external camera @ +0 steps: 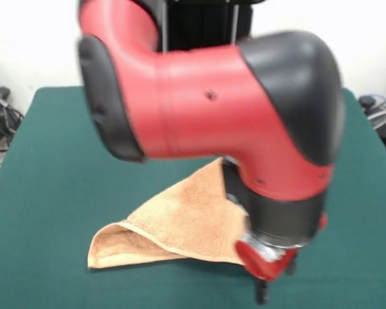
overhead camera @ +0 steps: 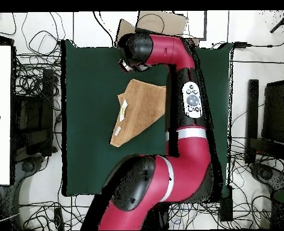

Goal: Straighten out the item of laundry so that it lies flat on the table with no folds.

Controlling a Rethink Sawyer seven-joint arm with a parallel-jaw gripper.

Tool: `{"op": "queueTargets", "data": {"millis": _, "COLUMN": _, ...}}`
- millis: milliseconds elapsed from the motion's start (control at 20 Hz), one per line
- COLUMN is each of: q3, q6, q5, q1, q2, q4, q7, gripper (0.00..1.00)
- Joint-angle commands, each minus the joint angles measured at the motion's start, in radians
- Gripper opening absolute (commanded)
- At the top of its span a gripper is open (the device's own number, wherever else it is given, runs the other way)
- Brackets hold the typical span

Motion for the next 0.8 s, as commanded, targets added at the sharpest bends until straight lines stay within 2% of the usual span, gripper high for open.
{"op": "queueTargets", "data": {"millis": 50, "q3": -0.034, "q6": 0.134, "q5": 0.036, "q1": 0.072, "q2": 0.109, "q4": -0.073, "q7": 0.29, "gripper": 1.0}}
{"op": "queueTargets", "data": {"millis": 250, "q3": -0.051, "q6": 0.148, "q5": 0.037, "q1": 0.086, "q2": 0.121, "q4": -0.089, "q7": 0.281, "gripper": 1.0}}
{"op": "queueTargets", "data": {"millis": 600, "q3": -0.1, "q6": 0.262, "q5": -0.044, "q1": 0.143, "q2": 0.17, "q4": -0.221, "q7": 0.274, "gripper": 1.0}}
{"op": "queueTargets", "data": {"millis": 800, "q3": -0.124, "q6": 0.306, "q5": -0.057, "q1": 0.162, "q2": 0.17, "q4": -0.249, "q7": 0.26, "gripper": 1.0}}
